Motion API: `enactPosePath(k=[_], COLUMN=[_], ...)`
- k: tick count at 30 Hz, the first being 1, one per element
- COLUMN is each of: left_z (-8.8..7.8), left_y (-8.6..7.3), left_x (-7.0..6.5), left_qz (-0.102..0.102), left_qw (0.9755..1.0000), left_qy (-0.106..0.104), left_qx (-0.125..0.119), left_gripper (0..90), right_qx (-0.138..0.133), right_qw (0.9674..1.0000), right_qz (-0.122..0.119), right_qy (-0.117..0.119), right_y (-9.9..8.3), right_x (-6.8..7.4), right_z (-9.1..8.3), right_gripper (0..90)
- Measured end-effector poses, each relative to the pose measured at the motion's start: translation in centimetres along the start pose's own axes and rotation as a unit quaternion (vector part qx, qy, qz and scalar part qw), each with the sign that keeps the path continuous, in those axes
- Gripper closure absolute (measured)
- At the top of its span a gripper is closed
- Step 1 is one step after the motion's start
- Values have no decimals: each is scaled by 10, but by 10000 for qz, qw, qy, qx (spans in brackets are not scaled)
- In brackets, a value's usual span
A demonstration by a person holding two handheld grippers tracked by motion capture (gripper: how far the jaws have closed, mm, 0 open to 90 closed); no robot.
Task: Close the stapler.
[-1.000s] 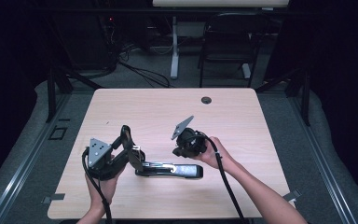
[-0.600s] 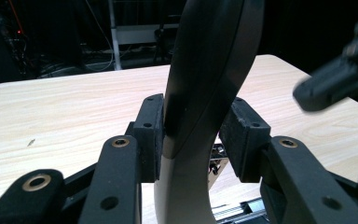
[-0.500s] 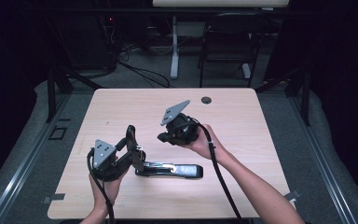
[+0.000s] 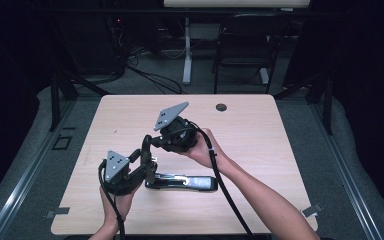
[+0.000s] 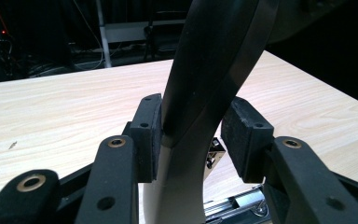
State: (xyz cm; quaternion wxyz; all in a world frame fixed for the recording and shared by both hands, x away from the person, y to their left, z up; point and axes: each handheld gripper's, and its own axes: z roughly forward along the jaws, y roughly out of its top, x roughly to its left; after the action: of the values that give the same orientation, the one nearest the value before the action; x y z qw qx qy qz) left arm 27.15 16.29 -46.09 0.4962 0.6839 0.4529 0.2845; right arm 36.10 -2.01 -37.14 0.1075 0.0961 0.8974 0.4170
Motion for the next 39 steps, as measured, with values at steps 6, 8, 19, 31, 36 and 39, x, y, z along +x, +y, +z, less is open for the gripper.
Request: enactPosePath(k=[6,8,19,31,36,39], left_z=[3,4,8,0,-1,2], left_y=[-2,-1,-2,-2,-3,-5], left_x=[-5,-4,9,40,55,64], left_qz=[129,162,48,-186,-288,-339], left_qw=[9998,9996,9969,9966,9972,9965], left_qy=[-164,-245,-731,-720,-561,-496], left_qx=[24,38,296,359,392,576], left_gripper=[581,577,400,185,150,129], right_qx=[-54,-123,-263,-261,-200,-151], right_qw=[9999,9998,9992,9986,9985,9984], right_qz=[58,133,286,460,514,536], right_qy=[-82,-53,-2,51,7,-9], right_y=[-7,-11,-26,-39,-44,-47], right_x=[-1,-2,-6,-9,-9,-9], right_z=[-2,-4,-10,-18,-21,-22], right_gripper=[900,900,900,900,900,900])
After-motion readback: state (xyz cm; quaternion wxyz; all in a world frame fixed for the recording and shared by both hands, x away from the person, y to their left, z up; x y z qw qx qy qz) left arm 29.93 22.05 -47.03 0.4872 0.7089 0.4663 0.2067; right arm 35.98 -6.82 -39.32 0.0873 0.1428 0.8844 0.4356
